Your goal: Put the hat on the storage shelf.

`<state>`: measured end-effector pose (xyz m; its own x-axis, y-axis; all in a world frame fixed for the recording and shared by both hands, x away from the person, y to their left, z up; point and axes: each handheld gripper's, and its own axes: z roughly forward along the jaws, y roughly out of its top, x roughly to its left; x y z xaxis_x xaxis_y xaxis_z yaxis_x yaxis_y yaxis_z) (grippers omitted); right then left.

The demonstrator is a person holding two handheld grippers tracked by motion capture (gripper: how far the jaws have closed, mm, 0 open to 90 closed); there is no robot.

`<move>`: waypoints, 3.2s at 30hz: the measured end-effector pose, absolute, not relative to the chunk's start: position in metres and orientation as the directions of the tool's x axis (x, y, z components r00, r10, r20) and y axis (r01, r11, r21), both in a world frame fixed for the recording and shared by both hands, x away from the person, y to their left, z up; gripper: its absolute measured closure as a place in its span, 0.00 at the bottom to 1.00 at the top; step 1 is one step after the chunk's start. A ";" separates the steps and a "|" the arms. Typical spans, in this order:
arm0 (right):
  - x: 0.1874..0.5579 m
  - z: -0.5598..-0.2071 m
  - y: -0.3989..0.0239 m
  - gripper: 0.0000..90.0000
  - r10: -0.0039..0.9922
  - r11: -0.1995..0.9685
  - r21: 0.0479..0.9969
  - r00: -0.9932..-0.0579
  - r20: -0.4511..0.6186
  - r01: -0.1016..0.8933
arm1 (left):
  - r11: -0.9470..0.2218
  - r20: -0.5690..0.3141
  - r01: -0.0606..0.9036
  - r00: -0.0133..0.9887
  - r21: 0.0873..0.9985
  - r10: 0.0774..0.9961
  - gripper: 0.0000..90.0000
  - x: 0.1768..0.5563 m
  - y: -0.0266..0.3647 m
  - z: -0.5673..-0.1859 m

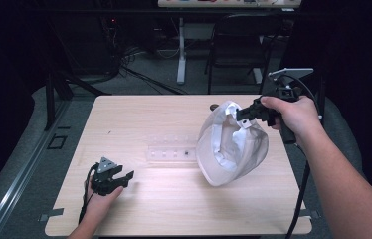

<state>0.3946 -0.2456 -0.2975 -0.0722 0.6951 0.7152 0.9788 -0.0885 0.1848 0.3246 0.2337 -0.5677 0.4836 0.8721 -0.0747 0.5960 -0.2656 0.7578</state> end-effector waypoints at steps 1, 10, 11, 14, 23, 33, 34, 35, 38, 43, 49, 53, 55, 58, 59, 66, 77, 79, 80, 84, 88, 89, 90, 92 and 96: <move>0.396 -0.297 -0.246 0.90 0.698 -0.079 0.180 -0.075 0.712 0.980 | -0.276 -0.073 0.604 0.488 0.748 0.870 0.52 0.324 0.234 -0.566; 0.408 -0.285 -0.235 0.90 0.683 -0.102 0.202 -0.079 0.726 0.974 | -0.289 -0.065 0.597 0.498 0.748 0.864 0.52 0.325 0.232 -0.568; 0.409 -0.283 -0.234 0.90 0.683 -0.111 0.209 -0.078 0.726 0.972 | -0.283 -0.066 0.595 0.495 0.753 0.866 0.52 0.324 0.231 -0.568; 0.415 -0.281 -0.229 0.90 0.675 -0.123 0.218 -0.079 0.733 0.968 | -0.280 -0.066 0.588 0.496 0.759 0.866 0.52 0.324 0.231 -0.569; 0.429 -0.279 -0.210 0.90 0.678 -0.149 0.224 -0.065 0.732 0.963 | -0.294 -0.063 0.583 0.513 0.757 0.856 0.54 0.325 0.228 -0.569; 0.442 -0.280 -0.199 0.90 0.671 -0.195 0.239 -0.048 0.740 0.951 | -0.285 -0.069 0.553 0.533 0.783 0.843 0.54 0.322 0.219 -0.566; 0.443 -0.281 -0.198 0.90 0.671 -0.200 0.237 -0.043 0.740 0.951 | -0.285 -0.069 0.546 0.538 0.788 0.840 0.54 0.321 0.217 -0.564; 0.445 -0.283 -0.196 0.90 0.668 -0.209 0.240 -0.041 0.743 0.948 | -0.297 -0.058 0.534 0.549 0.791 0.834 0.54 0.320 0.214 -0.563; 0.447 -0.285 -0.194 0.90 0.669 -0.217 0.243 -0.037 0.742 0.945 | -0.309 -0.056 0.505 0.585 0.806 0.809 0.54 0.317 0.199 -0.558; 0.452 -0.290 -0.192 0.90 0.664 -0.248 0.250 -0.024 0.747 0.936 | -0.342 -0.023 0.440 0.641 0.831 0.767 0.52 0.315 0.168 -0.549; 0.456 -0.298 -0.189 0.90 0.680 -0.248 0.257 -0.021 0.733 0.934 | -0.394 0.024 0.387 0.687 0.834 0.726 0.48 0.319 0.124 -0.542; 0.457 -0.298 -0.189 0.90 0.680 -0.245 0.261 -0.026 0.733 0.934 | -0.386 0.018 0.370 0.703 0.845 0.711 0.49 0.323 0.097 -0.538; 0.457 -0.298 -0.188 0.90 0.680 -0.241 0.260 -0.029 0.733 0.935 | -0.379 0.017 0.356 0.710 0.854 0.704 0.50 0.324 0.084 -0.534; 0.456 -0.299 -0.187 0.90 0.683 -0.236 0.265 -0.034 0.729 0.935 | -0.381 0.031 0.337 0.712 0.861 0.701 0.51 0.324 0.070 -0.529; 0.456 -0.298 -0.187 0.90 0.684 -0.235 0.266 -0.036 0.729 0.935 | -0.382 0.034 0.336 0.711 0.861 0.702 0.51 0.325 0.066 -0.527; 0.456 -0.298 -0.186 0.90 0.680 -0.225 0.266 -0.044 0.732 0.937 | -0.403 0.057 0.314 0.725 0.860 0.686 0.51 0.329 0.036 -0.516; 0.454 -0.297 -0.186 0.90 0.686 -0.218 0.267 -0.047 0.726 0.939 | -0.437 0.114 0.345 0.663 0.831 0.740 0.61 0.339 0.013 -0.508; 0.454 -0.297 -0.186 0.90 0.686 -0.218 0.270 -0.049 0.726 0.938 | -0.442 0.116 0.359 0.655 0.822 0.747 0.68 0.340 0.014 -0.508; 0.454 -0.297 -0.186 0.90 0.687 -0.214 0.270 -0.052 0.725 0.939 | -0.446 0.116 0.361 0.657 0.819 0.745 0.71 0.340 0.015 -0.507; 0.453 -0.297 -0.187 0.90 0.691 -0.213 0.269 -0.050 0.721 0.939 | -0.456 0.137 0.348 0.653 0.819 0.745 0.81 0.340 0.022 -0.506; 0.452 -0.296 -0.186 0.90 0.696 -0.204 0.276 -0.059 0.716 0.939 | -0.446 0.128 0.340 0.659 0.828 0.741 0.87 0.343 0.034 -0.503; 0.451 -0.294 -0.187 0.90 0.695 -0.204 0.276 -0.060 0.716 0.939 | -0.449 0.131 0.338 0.661 0.827 0.739 0.88 0.344 0.036 -0.503; 0.451 -0.294 -0.187 0.90 0.695 -0.204 0.276 -0.060 0.716 0.939 | -0.446 0.132 0.334 0.659 0.830 0.740 0.88 0.344 0.038 -0.503; 0.451 -0.294 -0.186 0.90 0.694 -0.202 0.277 -0.062 0.717 0.939 | -0.440 0.131 0.324 0.663 0.837 0.737 0.89 0.344 0.043 -0.503; 0.449 -0.292 -0.179 0.90 0.692 -0.186 0.278 -0.075 0.718 0.942 | -0.419 0.107 0.305 0.687 0.856 0.719 0.91 0.346 0.052 -0.504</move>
